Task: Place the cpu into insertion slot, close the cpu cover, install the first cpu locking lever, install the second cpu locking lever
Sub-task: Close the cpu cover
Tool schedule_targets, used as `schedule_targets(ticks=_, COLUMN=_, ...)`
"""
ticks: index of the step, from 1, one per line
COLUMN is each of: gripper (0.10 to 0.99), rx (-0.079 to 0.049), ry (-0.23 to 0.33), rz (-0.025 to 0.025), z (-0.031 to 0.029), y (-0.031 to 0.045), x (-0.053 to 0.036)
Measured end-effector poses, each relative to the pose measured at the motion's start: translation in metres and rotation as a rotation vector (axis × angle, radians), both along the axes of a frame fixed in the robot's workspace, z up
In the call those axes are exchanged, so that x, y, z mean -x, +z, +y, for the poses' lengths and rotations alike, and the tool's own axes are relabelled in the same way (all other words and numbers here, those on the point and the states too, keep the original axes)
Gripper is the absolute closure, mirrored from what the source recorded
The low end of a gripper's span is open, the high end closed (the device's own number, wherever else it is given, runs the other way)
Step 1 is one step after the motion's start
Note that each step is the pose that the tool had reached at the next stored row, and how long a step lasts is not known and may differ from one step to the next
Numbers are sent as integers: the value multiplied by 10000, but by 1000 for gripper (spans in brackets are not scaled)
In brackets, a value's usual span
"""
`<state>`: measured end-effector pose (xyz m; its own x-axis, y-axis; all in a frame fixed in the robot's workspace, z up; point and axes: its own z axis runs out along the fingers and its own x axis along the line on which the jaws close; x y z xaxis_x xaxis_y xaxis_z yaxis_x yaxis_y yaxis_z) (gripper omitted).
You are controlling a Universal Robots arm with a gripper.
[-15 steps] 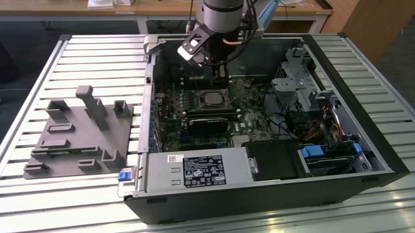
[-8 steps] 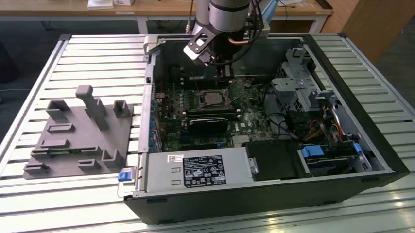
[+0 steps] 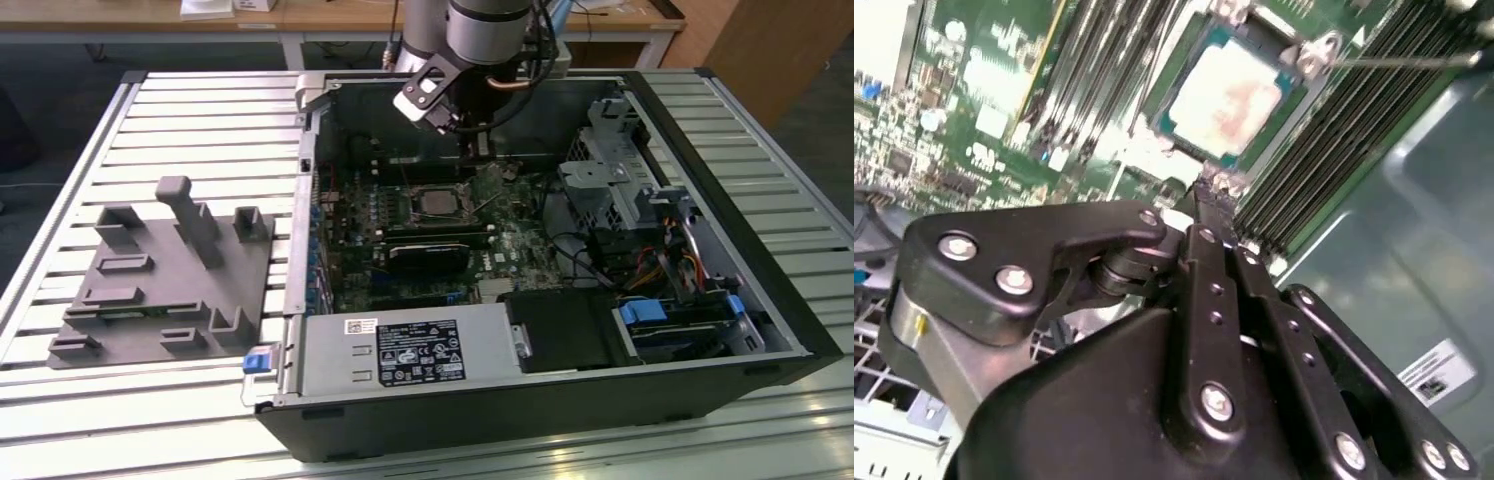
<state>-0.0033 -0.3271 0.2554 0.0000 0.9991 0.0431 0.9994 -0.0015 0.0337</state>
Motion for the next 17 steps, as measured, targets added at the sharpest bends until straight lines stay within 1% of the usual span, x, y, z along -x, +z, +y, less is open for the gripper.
schedule_targets(ticks=1, gripper=980, rx=0, ry=1, rz=0, z=0, y=0, x=-19)
schedule_targets(ticks=3, gripper=980, rx=4, ry=2, rz=2, z=0, y=4, x=-30)
schedule_targets(ticks=6, gripper=980, rx=0, ry=2, rz=3, z=1, y=43, x=-36)
schedule_targets(ticks=7, gripper=980, rx=0, ry=1, rz=4, z=1, y=46, x=-45)
schedule_targets(ticks=8, gripper=980, rx=-2, ry=1, rz=5, z=1, y=45, x=-65)
schedule_targets(ticks=13, gripper=980, rx=0, ry=1, rz=20, z=1, y=46, x=-220)
schedule_targets(ticks=17, gripper=980, rx=0, ry=1, rz=21, z=1, y=46, x=-299)
